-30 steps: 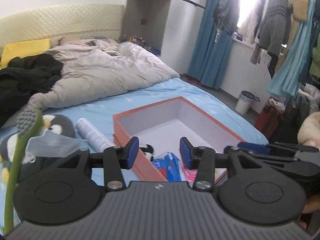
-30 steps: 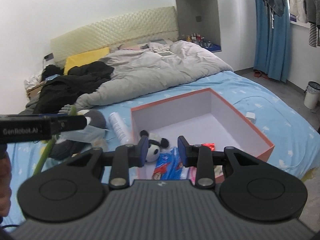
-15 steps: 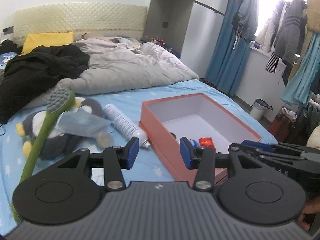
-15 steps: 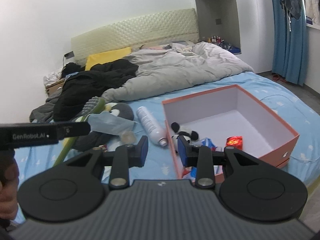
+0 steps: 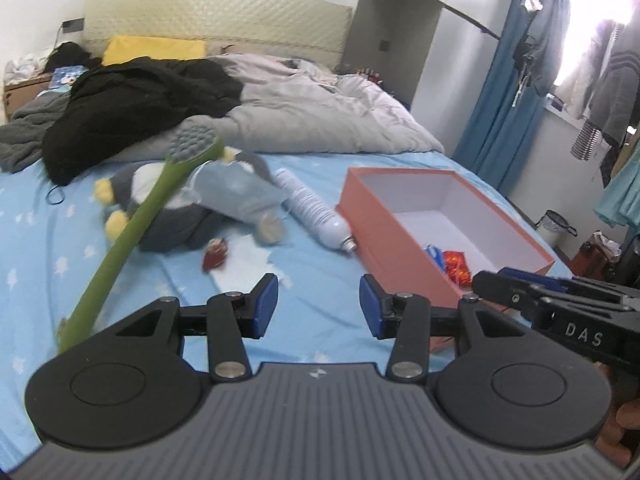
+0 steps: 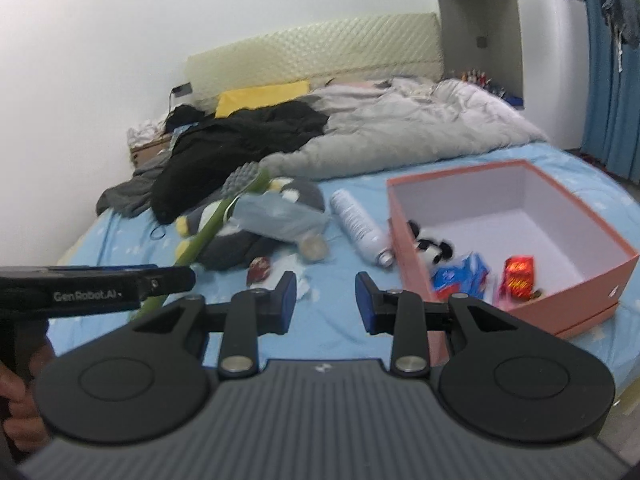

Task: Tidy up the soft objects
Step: 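Withdraw both open tools from the box back over the bed, then lower both tools toward the red candy wrapper lying on the white tissue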

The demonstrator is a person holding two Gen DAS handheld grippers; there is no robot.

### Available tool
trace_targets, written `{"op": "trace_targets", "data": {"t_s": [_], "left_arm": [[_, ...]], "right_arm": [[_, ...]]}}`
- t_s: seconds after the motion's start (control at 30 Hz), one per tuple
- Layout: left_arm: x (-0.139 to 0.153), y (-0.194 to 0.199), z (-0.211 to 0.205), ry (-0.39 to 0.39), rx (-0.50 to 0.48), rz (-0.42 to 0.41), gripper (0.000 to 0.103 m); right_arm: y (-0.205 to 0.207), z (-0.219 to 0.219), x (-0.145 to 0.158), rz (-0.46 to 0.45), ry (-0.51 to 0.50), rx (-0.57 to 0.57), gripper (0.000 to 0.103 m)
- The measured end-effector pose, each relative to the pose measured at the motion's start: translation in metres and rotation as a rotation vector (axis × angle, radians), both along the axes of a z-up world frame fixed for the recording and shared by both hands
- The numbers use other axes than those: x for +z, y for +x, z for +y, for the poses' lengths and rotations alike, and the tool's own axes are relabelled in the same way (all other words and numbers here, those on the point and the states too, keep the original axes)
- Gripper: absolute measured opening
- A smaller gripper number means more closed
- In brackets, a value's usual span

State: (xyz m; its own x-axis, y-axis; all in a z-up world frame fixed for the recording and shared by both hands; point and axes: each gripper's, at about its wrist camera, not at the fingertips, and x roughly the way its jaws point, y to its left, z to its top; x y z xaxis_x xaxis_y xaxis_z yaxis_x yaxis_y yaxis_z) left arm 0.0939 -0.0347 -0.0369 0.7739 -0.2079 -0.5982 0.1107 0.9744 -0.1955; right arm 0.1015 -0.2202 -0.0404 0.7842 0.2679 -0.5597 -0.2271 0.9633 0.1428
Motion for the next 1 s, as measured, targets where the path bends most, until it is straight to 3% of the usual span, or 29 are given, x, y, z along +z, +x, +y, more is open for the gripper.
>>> {"op": "trace_targets", "data": {"t_s": [0.4, 1.0], "left_arm": [[-0.031, -0.008, 0.036, -0.004, 0.076, 0.078, 0.051], [-0.083, 0.065, 0.080, 0.012, 0.145, 0.191, 0.051]], "right_arm": [[-0.008, 0.031, -0.042, 0.108, -0.024, 0.073, 0.036], [0.055, 0.051, -0.086, 0.235, -0.042, 0.105, 0.037]]}}
